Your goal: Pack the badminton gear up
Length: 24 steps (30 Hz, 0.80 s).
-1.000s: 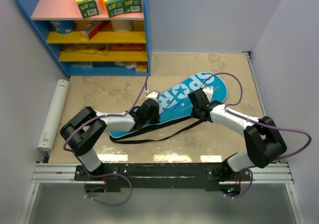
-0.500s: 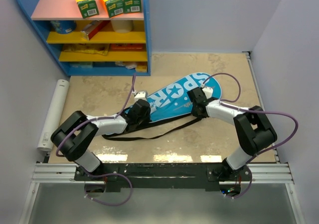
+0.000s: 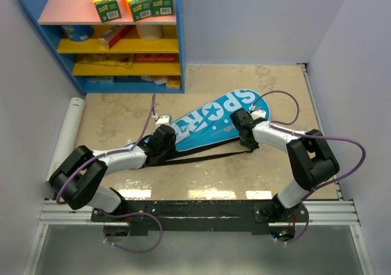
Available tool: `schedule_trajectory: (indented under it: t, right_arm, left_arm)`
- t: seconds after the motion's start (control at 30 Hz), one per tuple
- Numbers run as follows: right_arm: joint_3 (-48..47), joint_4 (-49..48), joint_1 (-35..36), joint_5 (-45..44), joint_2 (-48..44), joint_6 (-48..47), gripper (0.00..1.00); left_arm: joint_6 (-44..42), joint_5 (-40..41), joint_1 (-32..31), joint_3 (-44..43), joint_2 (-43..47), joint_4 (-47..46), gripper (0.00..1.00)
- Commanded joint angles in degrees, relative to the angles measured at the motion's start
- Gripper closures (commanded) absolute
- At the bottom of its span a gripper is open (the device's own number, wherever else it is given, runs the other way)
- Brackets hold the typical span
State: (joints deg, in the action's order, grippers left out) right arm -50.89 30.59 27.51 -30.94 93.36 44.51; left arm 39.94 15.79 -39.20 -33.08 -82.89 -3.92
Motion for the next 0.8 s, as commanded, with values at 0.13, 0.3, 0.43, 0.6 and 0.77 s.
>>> schedule_trajectory:
  t: [0.13,0.3,0.43,0.6,0.77]
  right_arm:
    - [-0.7,6.1,-3.2,-1.0,2.3,-1.4,0.67]
    - [0.3,1.8,-6.2,1.2,2.0,-4.0,0.66]
    - [-1.5,-0.1,-6.9,3.0,3.8,-5.2,0.67]
    - [-2.7,-0.5,-6.8,5.0,5.0,-6.3,0.68]
    - [-0.7,-2.6,-6.7,7.7,4.0,-7.6,0.68]
  left_arm:
    - [0.1,-1.4,2.8,4.8,3.2,0.2,0.92]
    - [-1.0,-4.8,4.8,7.2,3.5,-2.8,0.92]
    - [-1.6,-6.6,5.4,8.4,3.8,-4.3,0.94]
    - [-2.2,-8.2,5.5,8.9,3.8,-5.5,0.94]
    - [-2.1,-9.5,5.5,9.5,3.7,-6.4,0.95]
